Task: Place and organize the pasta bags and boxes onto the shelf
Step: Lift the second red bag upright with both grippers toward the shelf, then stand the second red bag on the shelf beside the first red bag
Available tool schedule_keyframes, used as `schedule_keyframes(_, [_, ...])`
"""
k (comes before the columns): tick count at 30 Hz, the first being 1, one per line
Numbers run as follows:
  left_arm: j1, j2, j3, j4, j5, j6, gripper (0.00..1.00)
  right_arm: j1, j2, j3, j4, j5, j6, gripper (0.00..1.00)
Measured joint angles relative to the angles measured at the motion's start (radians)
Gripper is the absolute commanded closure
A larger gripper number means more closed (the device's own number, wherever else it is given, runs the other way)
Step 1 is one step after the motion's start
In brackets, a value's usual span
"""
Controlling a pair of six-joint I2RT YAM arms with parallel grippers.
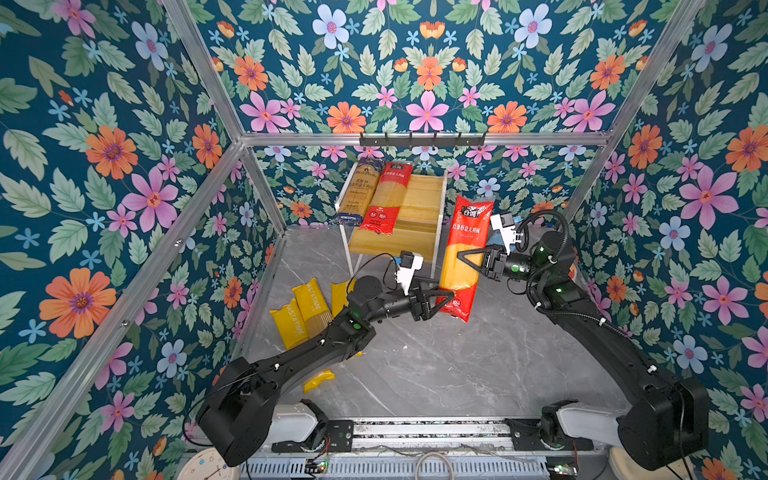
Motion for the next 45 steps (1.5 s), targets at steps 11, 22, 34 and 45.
schedule_keyframes(11, [-0.037,-0.035,-0.140,0.290,-0.336,-0.335,0.28,0.060,0.178,0.199,0.181,0.156,0.270,0.96])
schedule_keyframes(22, [-0.054,0.089,-0.069,0.479,-0.515,-0.461,0.59,0.103,0.266,0.280,0.211,0.215,0.404,0.89])
schedule_keyframes(34, [-0.053,0.085,-0.043,0.477,-0.597,-0.535,0.93,0.105,0.311,0.325,0.138,0.280,0.463,0.63])
schedule_keyframes(45, [-0.014,0.082,0.017,0.343,-0.748,-0.536,1.00,0.039,0.228,0.201,0.161,0.308,0.463,0.28])
